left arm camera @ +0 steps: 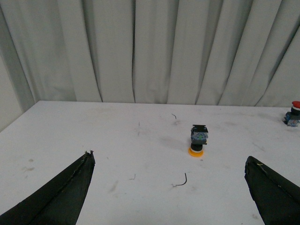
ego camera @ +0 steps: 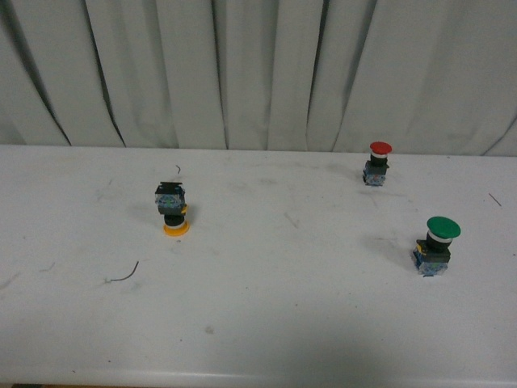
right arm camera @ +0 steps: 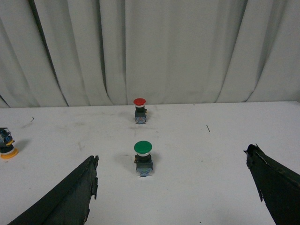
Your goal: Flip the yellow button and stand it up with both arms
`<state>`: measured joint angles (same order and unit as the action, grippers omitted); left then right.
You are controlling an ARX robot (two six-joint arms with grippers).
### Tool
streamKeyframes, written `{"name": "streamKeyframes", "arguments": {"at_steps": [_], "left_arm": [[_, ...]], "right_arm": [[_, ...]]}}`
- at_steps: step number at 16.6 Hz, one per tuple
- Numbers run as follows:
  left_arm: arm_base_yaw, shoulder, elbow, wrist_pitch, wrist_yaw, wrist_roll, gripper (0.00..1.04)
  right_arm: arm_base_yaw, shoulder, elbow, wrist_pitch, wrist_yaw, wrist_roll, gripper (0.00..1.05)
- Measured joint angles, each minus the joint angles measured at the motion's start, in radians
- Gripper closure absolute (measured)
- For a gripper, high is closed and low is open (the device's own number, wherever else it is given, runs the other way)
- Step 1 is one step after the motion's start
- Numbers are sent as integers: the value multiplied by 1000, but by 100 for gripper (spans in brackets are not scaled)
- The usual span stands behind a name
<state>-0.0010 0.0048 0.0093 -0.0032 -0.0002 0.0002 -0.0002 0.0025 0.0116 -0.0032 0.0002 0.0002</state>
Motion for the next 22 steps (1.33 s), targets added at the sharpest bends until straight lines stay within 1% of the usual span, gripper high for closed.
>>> {"name": "streamKeyframes", "arguments": {"at_steps": [22], "left_arm": [[0, 0, 0, 0, 0, 0, 7]], "right_arm": [[0, 0, 0, 0, 0, 0, 6]]}}
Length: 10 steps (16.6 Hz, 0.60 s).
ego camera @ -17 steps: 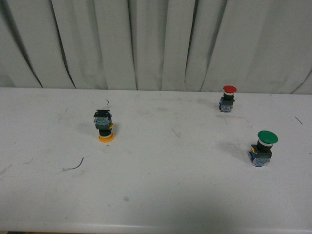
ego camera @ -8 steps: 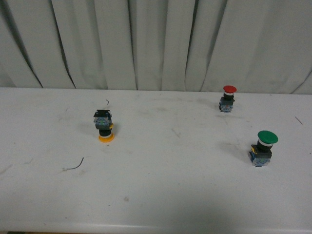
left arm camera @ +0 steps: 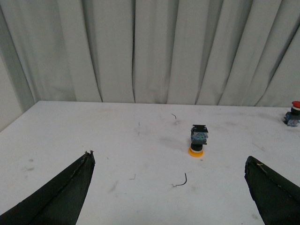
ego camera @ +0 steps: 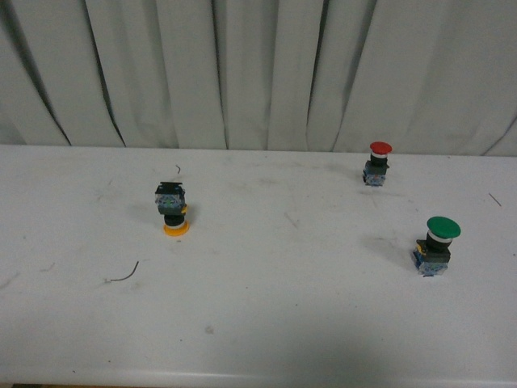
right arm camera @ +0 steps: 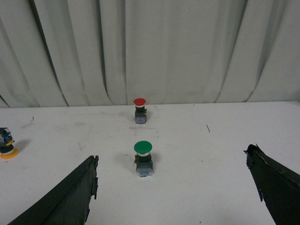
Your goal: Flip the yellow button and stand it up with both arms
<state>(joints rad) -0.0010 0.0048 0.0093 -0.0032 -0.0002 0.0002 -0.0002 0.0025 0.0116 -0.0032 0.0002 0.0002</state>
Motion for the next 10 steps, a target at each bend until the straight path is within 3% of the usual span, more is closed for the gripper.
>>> {"name": "streamKeyframes", "arguments": {"at_steps": [1, 3, 4, 7, 10], "left_arm": [[0, 0, 0, -2, 0, 0, 7], [-109, 220, 159, -297, -238, -147, 7], [-108, 266, 196, -266, -253, -184, 7], [-27, 549, 270, 53, -164, -202, 7], [-32, 1061, 428, 410, -82, -174, 7]], "right_arm": [[0, 0, 0, 0, 0, 0, 6], [0, 0, 0, 1, -1, -1, 6], [0, 0, 0, 0, -1, -1, 6], [0, 0, 0, 0, 0, -1, 6], [0, 0, 0, 0, -1, -1, 6]]}}
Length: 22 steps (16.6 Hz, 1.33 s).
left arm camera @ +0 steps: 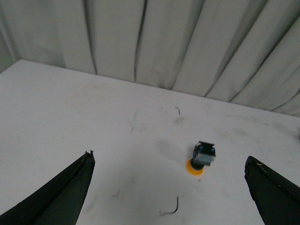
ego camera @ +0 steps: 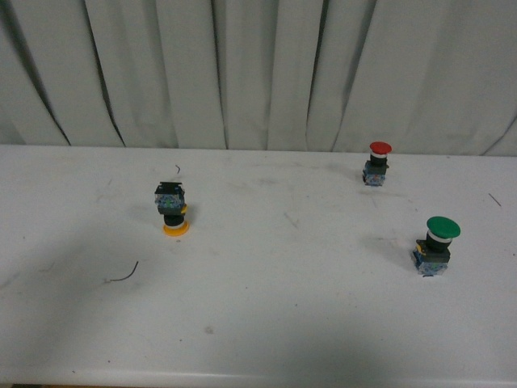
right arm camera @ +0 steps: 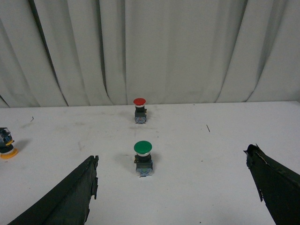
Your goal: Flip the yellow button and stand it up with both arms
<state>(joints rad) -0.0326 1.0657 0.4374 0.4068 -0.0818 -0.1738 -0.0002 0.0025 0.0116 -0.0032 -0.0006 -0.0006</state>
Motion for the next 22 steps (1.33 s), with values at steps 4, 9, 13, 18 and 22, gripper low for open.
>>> {"name": "streamKeyframes", "arguments": {"at_steps": [4, 9, 13, 18, 22], "left_arm": [[-76, 571, 411, -40, 72, 28, 7], [-138, 939, 877, -309, 101, 58, 7], [-152, 1079, 1027, -509, 70, 80, 7], [-149, 1141, 1053, -545, 80, 77, 7], [-162, 1167, 1056, -539, 85, 77, 7]], "right_arm": [[0, 0, 0, 0, 0, 0, 6], [0, 0, 0, 0, 0, 0, 6], [0, 0, 0, 0, 0, 0, 6], [0, 0, 0, 0, 0, 0, 6], [0, 0, 0, 0, 0, 0, 6]]}}
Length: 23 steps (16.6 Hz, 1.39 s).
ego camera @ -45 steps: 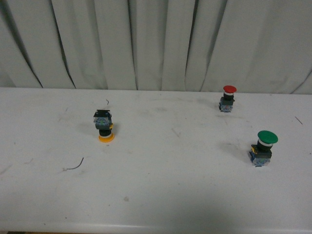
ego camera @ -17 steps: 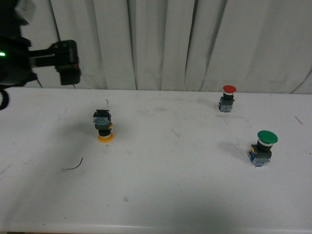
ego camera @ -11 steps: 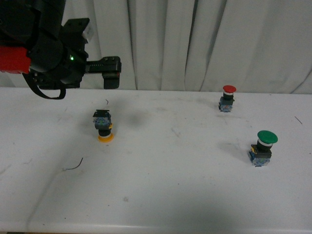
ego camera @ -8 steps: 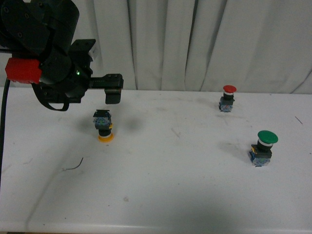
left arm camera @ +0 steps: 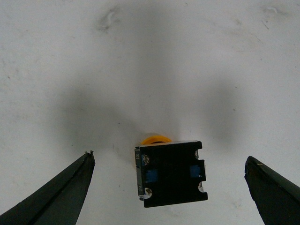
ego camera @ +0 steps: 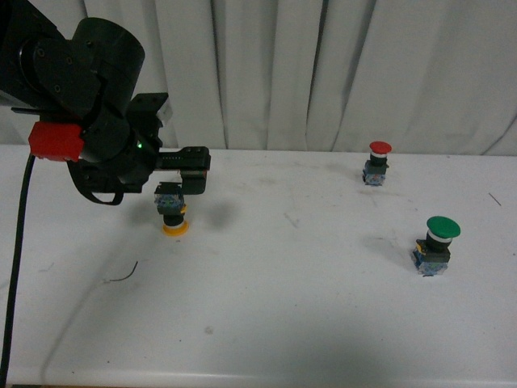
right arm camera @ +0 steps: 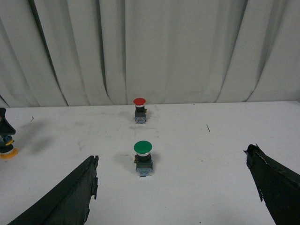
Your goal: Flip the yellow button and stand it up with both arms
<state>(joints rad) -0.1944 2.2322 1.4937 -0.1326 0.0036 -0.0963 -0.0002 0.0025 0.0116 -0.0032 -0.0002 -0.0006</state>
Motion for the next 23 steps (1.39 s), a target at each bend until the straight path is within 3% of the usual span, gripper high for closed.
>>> {"name": "streamKeyframes", "arguments": {"at_steps": [3, 4, 5, 6, 7, 15, 23], "left_arm": [[-9, 17, 16, -13, 8, 0, 7], [-13, 17, 17, -13, 4, 0, 27], [-16, 17, 18, -13, -4, 0, 53], [-17, 17, 18, -12, -5, 0, 65], [-19, 17, 22, -17, -8, 0, 69], [-65, -174, -68, 63, -15, 34, 70], [-103, -675, -477, 179, -48, 54, 70]], "right_arm": [[0, 0, 0, 0, 0, 0, 6], [0, 0, 0, 0, 0, 0, 6], [0, 0, 0, 0, 0, 0, 6], [0, 0, 0, 0, 0, 0, 6], [0, 0, 0, 0, 0, 0, 6], [0, 0, 0, 0, 0, 0, 6], [0, 0, 0, 0, 0, 0, 6]]}}
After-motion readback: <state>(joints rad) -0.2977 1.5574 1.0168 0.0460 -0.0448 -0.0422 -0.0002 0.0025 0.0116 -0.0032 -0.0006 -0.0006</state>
